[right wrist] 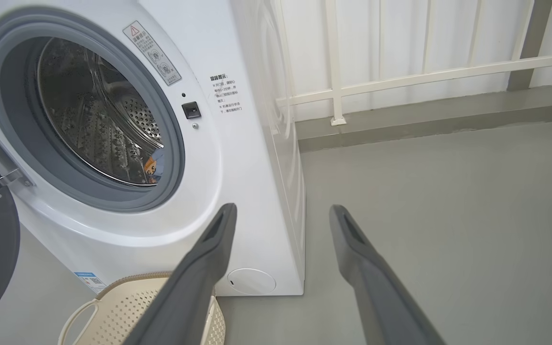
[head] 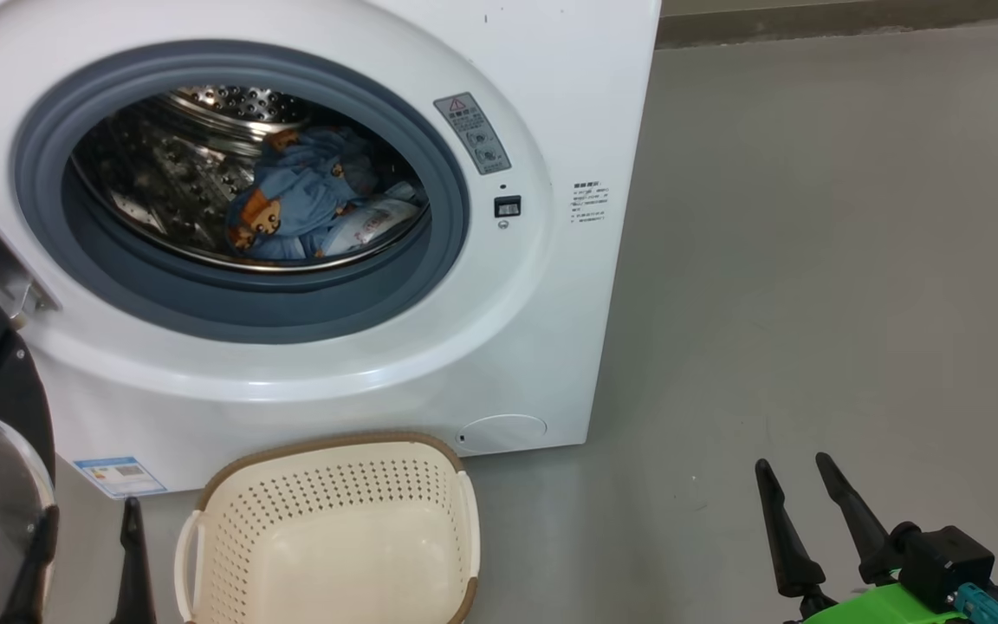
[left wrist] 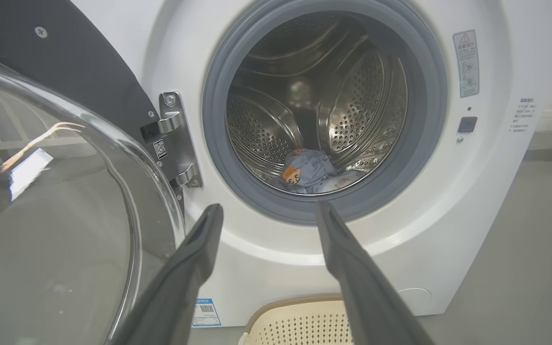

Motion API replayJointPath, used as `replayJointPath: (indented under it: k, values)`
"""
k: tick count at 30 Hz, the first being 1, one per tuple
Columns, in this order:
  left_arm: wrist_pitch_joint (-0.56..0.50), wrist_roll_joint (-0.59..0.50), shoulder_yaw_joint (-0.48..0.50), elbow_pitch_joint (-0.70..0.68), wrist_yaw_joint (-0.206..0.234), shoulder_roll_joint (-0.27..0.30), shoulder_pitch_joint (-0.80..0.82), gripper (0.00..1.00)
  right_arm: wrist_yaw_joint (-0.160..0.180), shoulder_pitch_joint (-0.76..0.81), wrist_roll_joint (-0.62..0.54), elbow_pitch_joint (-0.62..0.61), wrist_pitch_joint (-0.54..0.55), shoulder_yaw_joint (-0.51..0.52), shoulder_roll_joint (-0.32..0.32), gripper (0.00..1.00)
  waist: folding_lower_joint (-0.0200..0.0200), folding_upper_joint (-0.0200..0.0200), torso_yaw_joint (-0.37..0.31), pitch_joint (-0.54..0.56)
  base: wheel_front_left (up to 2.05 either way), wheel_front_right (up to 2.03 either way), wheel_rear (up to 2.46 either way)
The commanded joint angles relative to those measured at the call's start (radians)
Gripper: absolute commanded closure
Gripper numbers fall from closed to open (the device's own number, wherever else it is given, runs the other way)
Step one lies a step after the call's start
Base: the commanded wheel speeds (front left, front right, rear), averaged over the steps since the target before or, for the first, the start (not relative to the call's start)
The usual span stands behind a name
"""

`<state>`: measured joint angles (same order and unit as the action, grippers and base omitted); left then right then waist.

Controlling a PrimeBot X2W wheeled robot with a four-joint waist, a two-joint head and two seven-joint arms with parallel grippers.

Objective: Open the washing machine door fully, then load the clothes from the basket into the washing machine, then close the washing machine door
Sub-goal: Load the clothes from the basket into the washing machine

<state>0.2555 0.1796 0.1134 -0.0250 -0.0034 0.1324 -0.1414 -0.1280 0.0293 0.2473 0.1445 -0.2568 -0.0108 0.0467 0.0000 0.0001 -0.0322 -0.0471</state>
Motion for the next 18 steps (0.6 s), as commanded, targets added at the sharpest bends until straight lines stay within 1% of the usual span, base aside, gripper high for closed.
replayJointPath:
  k: [1,10,18]
  values:
    - [0.006,-0.013,0.041,-0.033,0.0,0.007,0.013,0.0,-0.003,-0.003,-0.013,-0.031,-0.005,-0.017,0.004,0.0,0.0,-0.0001,-0.001,0.0,0.0,0.0,0.0]
    - [0.006,-0.031,0.027,-0.031,-0.022,-0.013,-0.022,0.0,-0.003,0.001,-0.027,-0.064,-0.005,-0.007,0.004,0.0,0.0,-0.0001,0.002,0.015,0.0,0.0,0.0]
    - [0.006,-0.028,0.02,-0.019,-0.032,-0.028,-0.032,0.0,-0.003,0.009,-0.046,-0.075,-0.005,-0.01,0.004,0.0,0.0,-0.0001,0.002,0.028,0.0,0.0,0.0]
